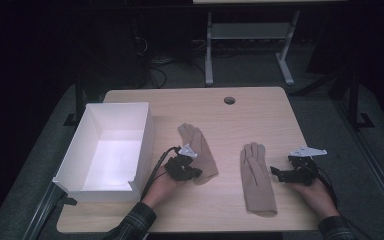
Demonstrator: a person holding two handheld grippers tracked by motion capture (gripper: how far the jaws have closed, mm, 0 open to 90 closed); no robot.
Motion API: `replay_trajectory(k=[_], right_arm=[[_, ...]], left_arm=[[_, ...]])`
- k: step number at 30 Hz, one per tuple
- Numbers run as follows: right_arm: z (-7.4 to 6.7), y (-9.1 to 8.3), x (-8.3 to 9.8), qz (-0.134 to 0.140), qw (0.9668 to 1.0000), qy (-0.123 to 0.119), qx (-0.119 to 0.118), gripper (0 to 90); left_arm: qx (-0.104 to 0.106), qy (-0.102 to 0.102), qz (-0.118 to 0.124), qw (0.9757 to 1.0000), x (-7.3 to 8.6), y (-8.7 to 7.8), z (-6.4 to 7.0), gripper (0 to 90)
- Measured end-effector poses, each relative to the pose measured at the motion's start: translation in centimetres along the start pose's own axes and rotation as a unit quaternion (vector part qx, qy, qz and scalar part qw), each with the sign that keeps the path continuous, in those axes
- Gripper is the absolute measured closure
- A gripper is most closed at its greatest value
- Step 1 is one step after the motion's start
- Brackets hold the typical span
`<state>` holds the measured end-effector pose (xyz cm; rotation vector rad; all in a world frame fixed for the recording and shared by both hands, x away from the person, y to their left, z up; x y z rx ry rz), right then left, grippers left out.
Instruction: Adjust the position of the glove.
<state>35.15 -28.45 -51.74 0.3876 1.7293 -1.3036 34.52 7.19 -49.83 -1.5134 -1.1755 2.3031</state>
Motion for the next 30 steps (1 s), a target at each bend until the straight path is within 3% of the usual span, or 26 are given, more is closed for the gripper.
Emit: replay_trajectory(k=[8,10,12,21,30], right_arm=[[0.0,0.0,0.0,0.0,1.0,0.0,0.0,14.3],[0.0,0.0,0.0,0.0,1.0,0.0,0.0,14.3],[0.0,0.0,0.0,0.0,1.0,-0.001,-0.001,14.3],[0.0,0.0,0.0,0.0,1.0,-0.001,-0.001,14.2],[0.0,0.0,0.0,0.0,1.0,-0.001,-0.001,14.3]], left_arm=[[0.01,-0.001,-0.006,0.9999,1.9,-1.7,1.8,89.7],[0.003,0.011,-0.012,0.9999,1.9,-1.8,2.1,89.8],[-0.005,0.009,-0.009,0.9999,1.7,-1.8,2.1,89.7],[-0.027,0.018,0.015,0.9994,-1.3,-1.4,1.2,89.8],[-0.056,0.023,0.032,0.9976,-4.5,0.9,-1.2,89.7]])
Point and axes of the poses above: each handheld gripper's, and its own axes: y roughly forward along the jaws, x roughly out of its underside, z roughly to its right, the point moved 5 cm from there along y, roughly forward along the jaws, and after that the axes turned 7 degrees about z, right-handed, at the moved point
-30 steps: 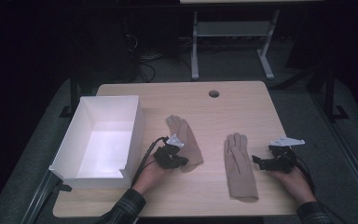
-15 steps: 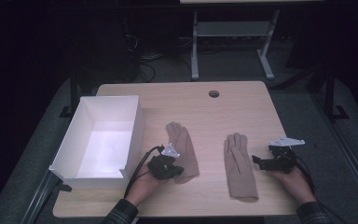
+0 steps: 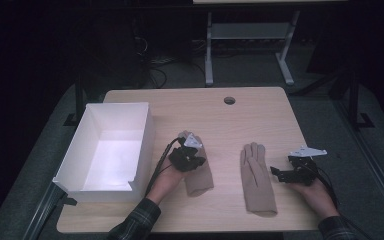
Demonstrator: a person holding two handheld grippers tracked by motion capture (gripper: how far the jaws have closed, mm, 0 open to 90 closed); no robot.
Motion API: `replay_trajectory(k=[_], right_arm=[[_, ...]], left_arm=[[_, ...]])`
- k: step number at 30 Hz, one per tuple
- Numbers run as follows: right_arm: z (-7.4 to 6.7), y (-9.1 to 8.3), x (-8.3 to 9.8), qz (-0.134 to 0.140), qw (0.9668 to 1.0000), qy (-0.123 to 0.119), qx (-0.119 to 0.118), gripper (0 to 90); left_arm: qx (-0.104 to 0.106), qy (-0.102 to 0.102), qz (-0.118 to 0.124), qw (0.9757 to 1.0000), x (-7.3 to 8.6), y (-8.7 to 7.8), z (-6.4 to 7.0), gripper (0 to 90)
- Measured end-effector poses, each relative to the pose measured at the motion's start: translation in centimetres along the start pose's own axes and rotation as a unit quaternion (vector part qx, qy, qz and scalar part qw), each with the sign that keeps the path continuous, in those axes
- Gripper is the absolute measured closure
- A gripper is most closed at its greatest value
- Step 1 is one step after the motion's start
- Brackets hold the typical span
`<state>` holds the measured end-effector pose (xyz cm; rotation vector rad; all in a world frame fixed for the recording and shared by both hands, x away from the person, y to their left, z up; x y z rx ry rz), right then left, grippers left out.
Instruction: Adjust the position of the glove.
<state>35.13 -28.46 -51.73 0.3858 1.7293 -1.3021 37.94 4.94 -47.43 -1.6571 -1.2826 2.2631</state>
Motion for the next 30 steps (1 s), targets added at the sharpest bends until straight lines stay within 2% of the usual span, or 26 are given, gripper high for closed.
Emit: replay_trajectory(k=[4,7,9,12,20,24,27,30], right_arm=[[0.0,0.0,0.0,0.0,1.0,0.0,0.0,14.3],[0.0,0.0,0.0,0.0,1.0,0.0,0.0,14.3],[0.0,0.0,0.0,0.0,1.0,0.0,0.0,14.2],[0.0,0.0,0.0,0.0,1.0,-0.001,-0.001,14.3],[0.0,0.0,0.0,0.0,1.0,-0.001,-0.001,14.3],[0.0,0.0,0.0,0.0,1.0,-0.001,-0.001,14.3],[0.0,0.0,0.0,-0.001,1.0,-0.001,-0.001,14.3],[0.0,0.0,0.0,-0.001,1.0,-0.001,-0.001,14.3]], left_arm=[[-0.011,-0.005,-0.003,0.9999,-0.3,1.2,-1.1,89.8],[-0.014,-0.008,-0.015,0.9998,0.2,2.1,-1.6,89.7],[-0.012,-0.008,-0.027,0.9995,0.6,2.6,-1.7,89.7],[-0.009,-0.007,-0.026,0.9996,0.8,2.6,-1.6,89.8],[0.021,0.006,-0.031,0.9993,1.3,2.3,0.8,89.7],[0.042,0.019,-0.039,0.9982,1.4,2.3,2.1,89.8],[0.063,0.014,-0.033,0.9973,1.4,2.5,3.1,89.8],[0.079,0.028,-0.038,0.9958,1.3,2.7,4.1,89.7]])
Point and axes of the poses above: each handheld gripper's, and its own axes: y roughly forward along the jaws, x roughly out of its underside, z roughly to its right, the point moved 5 cm from there along y, roughly forward along the jaws, and after that the axes turned 7 degrees about z, right-handed, at the moved point
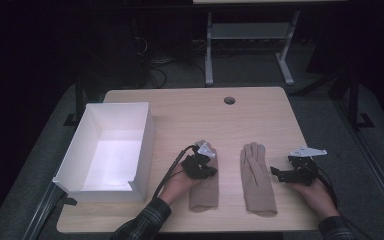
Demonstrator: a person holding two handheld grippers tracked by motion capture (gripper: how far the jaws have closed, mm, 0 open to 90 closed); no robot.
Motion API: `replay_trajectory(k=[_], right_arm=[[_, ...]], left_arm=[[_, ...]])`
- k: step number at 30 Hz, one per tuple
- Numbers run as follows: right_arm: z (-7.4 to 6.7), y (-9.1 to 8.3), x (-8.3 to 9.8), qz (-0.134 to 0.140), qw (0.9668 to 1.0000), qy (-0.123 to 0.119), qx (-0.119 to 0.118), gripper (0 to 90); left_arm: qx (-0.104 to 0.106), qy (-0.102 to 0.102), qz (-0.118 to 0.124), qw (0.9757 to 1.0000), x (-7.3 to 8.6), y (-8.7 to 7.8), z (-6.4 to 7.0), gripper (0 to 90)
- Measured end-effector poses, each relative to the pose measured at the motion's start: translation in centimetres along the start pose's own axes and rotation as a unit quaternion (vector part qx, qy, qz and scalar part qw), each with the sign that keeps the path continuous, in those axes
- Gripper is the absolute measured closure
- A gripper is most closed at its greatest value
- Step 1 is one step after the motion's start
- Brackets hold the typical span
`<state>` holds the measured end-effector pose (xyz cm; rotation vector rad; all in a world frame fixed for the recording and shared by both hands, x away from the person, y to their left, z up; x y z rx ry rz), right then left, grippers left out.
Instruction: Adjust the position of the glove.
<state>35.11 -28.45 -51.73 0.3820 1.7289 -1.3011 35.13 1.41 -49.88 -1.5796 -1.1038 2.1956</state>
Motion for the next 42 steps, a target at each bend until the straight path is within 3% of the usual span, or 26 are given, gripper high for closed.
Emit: replay_trajectory(k=[6,9,11,14,17,21,25,29,34,42], right_arm=[[0.0,0.0,0.0,0.0,1.0,0.0,0.0,14.2],[0.0,0.0,0.0,0.0,1.0,-0.001,-0.001,14.3],[0.0,0.0,0.0,0.0,1.0,-0.001,-0.001,14.2],[0.0,0.0,0.0,0.0,1.0,-0.001,-0.001,14.3],[0.0,0.0,0.0,0.0,1.0,0.0,-0.001,14.3],[0.0,0.0,0.0,0.0,1.0,0.0,-0.001,14.3],[0.0,0.0,0.0,0.0,1.0,-0.001,-0.001,14.3],[0.0,0.0,0.0,0.0,1.0,-0.001,-0.001,14.3],[0.0,0.0,0.0,0.0,1.0,-0.001,-0.001,14.3],[0.0,0.0,0.0,0.0,1.0,0.0,-0.001,14.3]], left_arm=[[0.014,0.004,0.004,0.9999,-0.3,0.4,1.2,89.6],[0.017,0.009,0.008,0.9998,-0.6,-0.3,1.2,83.6],[0.004,0.003,0.021,0.9998,-0.9,-0.9,1.1,78.3],[-0.004,0.004,0.018,0.9998,-0.7,-2.2,0.7,72.7],[-0.03,-0.013,0.036,0.9988,-0.5,-3.5,0.0,66.1],[-0.053,-0.027,0.04,0.9974,0.5,-4.9,-0.9,53.6],[-0.057,-0.036,0.042,0.9968,1.4,-5.6,-1.3,50.5],[-0.064,-0.056,0.046,0.9953,1.9,-5.5,-2.0,48.1],[-0.075,-0.066,0.045,0.994,2.3,-4.9,-2.8,46.5],[-0.077,-0.07,0.042,0.9937,2.6,-4.0,-3.0,46.6]])
Point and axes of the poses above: each handheld gripper's, and its own axes: y roughly forward along the jaws, x roughly out of its underside, z roughly to its right, the point moved 5 cm from there along y, roughly forward along the jaws, and after that the axes turned 7 degrees about z, right-handed, at the moved point
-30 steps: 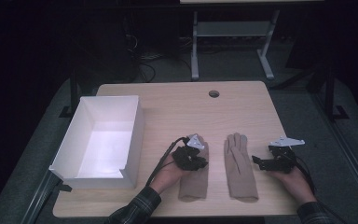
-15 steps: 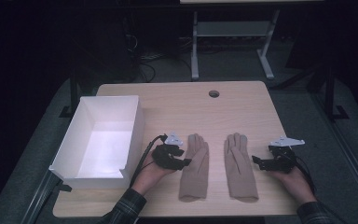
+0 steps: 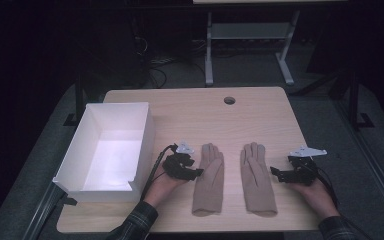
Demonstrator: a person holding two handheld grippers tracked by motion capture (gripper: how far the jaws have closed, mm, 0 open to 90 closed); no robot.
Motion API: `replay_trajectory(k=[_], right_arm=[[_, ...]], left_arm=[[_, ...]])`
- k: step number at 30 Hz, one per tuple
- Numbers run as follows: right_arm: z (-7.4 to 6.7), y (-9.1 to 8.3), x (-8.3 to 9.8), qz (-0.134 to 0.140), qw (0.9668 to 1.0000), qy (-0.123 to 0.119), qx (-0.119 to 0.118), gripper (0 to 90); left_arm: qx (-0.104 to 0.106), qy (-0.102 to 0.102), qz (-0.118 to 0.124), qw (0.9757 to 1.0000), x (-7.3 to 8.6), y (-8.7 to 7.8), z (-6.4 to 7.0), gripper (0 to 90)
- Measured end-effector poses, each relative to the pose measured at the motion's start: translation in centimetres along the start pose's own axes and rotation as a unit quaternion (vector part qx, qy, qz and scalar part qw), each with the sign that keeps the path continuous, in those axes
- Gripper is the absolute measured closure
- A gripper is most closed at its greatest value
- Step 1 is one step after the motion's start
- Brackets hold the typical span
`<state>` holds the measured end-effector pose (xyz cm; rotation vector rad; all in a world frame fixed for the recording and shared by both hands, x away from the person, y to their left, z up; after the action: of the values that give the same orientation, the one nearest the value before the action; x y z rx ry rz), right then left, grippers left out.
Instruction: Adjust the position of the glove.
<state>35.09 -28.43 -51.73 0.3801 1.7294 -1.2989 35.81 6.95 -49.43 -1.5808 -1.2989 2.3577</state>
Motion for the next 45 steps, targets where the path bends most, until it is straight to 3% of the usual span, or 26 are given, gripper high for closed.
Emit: replay_trajectory(k=[4,10,11,15,21,25,28,32,36,38,41,45], right_arm=[[0.0,0.0,0.0,0.0,1.0,0.0,0.0,14.3],[0.0,0.0,0.0,0.0,1.0,0.0,0.0,14.3],[0.0,0.0,0.0,0.0,1.0,-0.001,0.0,14.3],[0.0,0.0,0.0,0.0,1.0,0.0,0.0,14.3],[-0.1,0.0,0.0,0.001,1.0,-0.005,-0.005,14.3],[-0.2,0.0,0.1,-0.004,0.9999,-0.009,-0.011,9.8],[-0.2,-0.2,0.2,-0.004,0.9999,-0.01,-0.013,11.2],[-0.1,-0.9,0.1,-0.001,0.9995,-0.01,-0.03,35.1],[-1.0,-1.7,-0.4,0.016,0.9958,-0.014,-0.089,68.2],[-1.6,-1.9,-0.6,0.017,0.9926,-0.017,-0.119,79.0],[-2.5,-1.9,-0.6,0.006,0.9878,-0.035,-0.151,89.4],[-3.1,-1.5,-0.3,-0.018,0.986,-0.036,-0.162,90.0]], left_arm=[[0.004,0.003,-0.004,1.0,0.0,0.5,0.5,46.6],[-0.01,0.034,-0.014,0.9993,0.2,1.0,1.0,49.7],[-0.012,0.045,-0.019,0.9988,0.3,1.0,1.0,51.9],[-0.001,0.048,-0.025,0.9986,0.2,1.0,1.4,66.3],[0.021,0.02,-0.021,0.9993,0.2,1.1,1.3,84.5],[0.031,0.003,-0.019,0.9993,0.1,1.1,1.1,86.8],[0.036,-0.01,-0.014,0.9992,-0.1,0.8,0.8,87.8],[0.043,-0.027,0.007,0.9987,-0.7,0.2,0.4,87.8],[0.052,-0.04,0.028,0.9975,-1.2,-0.4,0.3,87.9],[0.054,-0.039,0.033,0.9972,-1.4,-0.6,0.3,87.9],[0.057,-0.043,0.043,0.9965,-1.7,-0.8,0.2,88.0],[0.057,-0.05,0.053,0.9957,-2.0,-1.1,0.0,88.1]])
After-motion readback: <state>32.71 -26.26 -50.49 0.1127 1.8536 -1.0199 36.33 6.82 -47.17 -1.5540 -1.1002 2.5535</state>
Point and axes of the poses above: each handheld gripper's, and its own axes: y roughly forward along the jaws, x roughly out of its underside, z roughly to its right, the point moved 5 cm from there along y, roughly forward along the jaws, and after that the axes turned 7 degrees about z, right-handed, at the moved point
